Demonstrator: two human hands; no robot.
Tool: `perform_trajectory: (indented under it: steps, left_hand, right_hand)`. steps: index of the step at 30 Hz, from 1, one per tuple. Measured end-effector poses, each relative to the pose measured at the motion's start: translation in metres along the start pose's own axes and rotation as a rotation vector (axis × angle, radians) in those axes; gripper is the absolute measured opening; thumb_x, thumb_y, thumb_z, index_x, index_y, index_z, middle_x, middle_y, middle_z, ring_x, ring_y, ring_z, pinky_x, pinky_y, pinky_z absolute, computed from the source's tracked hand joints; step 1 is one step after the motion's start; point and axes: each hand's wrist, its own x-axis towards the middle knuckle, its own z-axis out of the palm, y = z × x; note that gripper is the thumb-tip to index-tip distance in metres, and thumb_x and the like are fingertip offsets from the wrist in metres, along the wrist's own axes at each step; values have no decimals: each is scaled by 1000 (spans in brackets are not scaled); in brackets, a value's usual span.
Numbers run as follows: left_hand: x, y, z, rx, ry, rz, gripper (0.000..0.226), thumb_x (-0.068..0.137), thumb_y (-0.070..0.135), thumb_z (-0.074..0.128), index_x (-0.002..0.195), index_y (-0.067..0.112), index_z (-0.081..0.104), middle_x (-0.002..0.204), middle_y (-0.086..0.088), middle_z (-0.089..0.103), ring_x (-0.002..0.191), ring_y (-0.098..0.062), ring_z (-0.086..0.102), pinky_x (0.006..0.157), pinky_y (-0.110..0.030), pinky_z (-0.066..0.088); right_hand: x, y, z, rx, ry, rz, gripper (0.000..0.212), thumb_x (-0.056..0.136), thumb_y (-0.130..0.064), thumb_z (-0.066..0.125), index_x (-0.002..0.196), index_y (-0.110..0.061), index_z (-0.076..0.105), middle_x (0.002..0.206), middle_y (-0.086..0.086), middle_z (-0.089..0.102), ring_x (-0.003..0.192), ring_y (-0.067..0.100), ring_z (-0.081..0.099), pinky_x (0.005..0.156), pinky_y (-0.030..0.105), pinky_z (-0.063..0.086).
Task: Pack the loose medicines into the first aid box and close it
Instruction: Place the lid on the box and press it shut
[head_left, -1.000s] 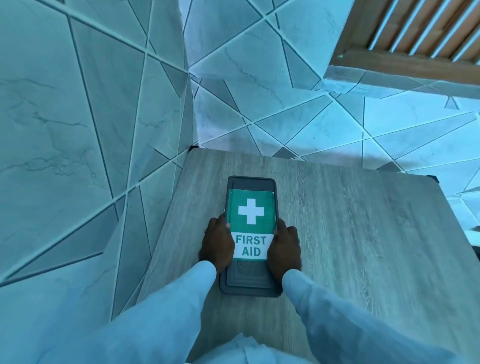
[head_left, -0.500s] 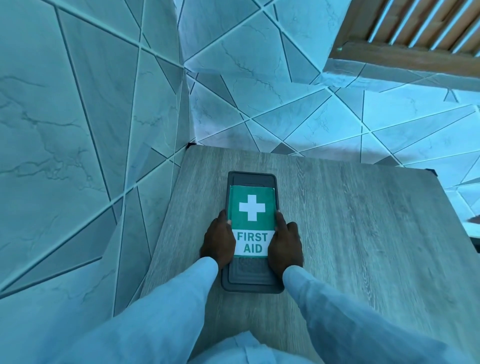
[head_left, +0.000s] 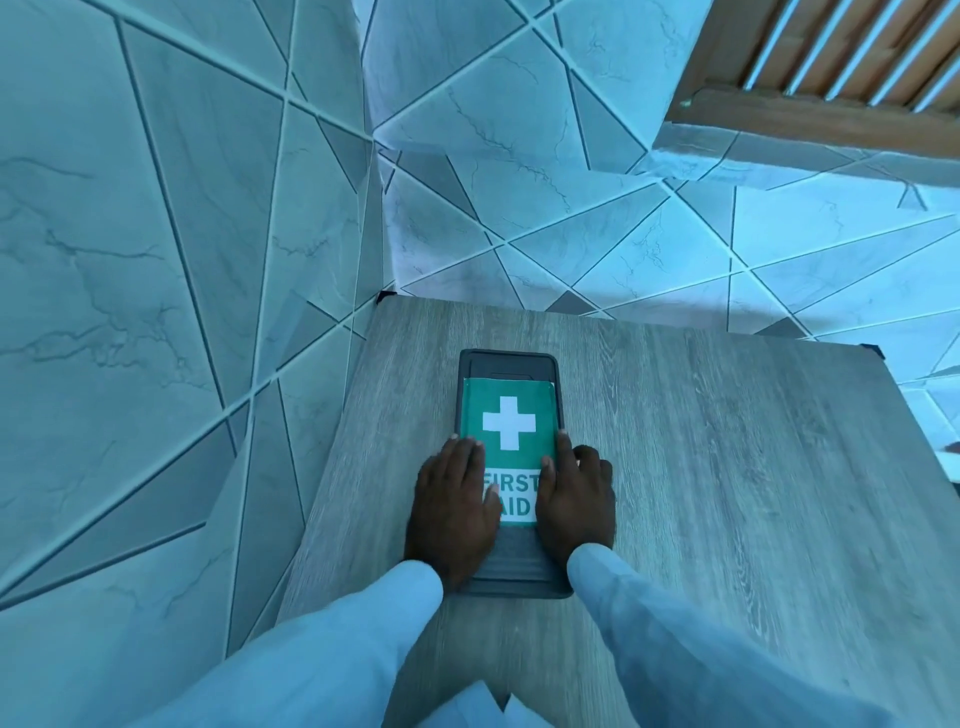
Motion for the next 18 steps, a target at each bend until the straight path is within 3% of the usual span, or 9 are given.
perform_trajectory:
  steps: [2,4,8,12,15,18]
  left_hand:
    - [-25,2,3,-14,-99,-1,70,94,49,29,150,8,24,159,-11,23,149,-28,15,120,-42,6]
    - [-37,2,5,11,-160,0,77,92,57,22,153,11,13,162,-7,7,150,-23,-2,121,-44,0]
    - [-33,4,3,100,-199,-5,79,91,59,27,152,10,17,162,-8,11,150,-26,3,118,-53,10]
    - [-34,5,6,108,-215,-12,78,90,57,30,151,10,21,162,-9,14,150,-27,6,117,-54,14]
    - [-32,3,5,68,-223,-12,80,89,57,31,152,10,16,162,-8,9,150,-25,0,120,-50,15]
    - [-32,1,6,43,-233,-2,83,89,58,32,153,12,9,163,-5,2,149,-21,-8,121,-39,3]
  right_hand:
    - [0,1,1,-23,7,-4,52,95,-41,29,139,-17,39,120,9,54,107,28,47,85,45,46]
    - [-2,1,2,-42,24,-19,50,96,-40,31,137,-15,42,122,8,54,109,28,47,86,45,46]
    - [-4,1,0,-85,25,-91,54,94,-42,28,133,-9,45,134,10,50,121,29,46,95,46,43]
    - [-19,7,4,-101,-68,-162,68,93,-50,21,147,-9,29,156,10,27,144,25,24,113,45,25]
    - [-23,9,6,-138,-131,-206,76,91,-55,17,151,-8,15,160,11,13,148,23,9,118,44,15]
    - [-20,9,7,-160,-182,-204,80,89,-58,16,151,-9,3,161,10,3,149,22,0,120,45,8]
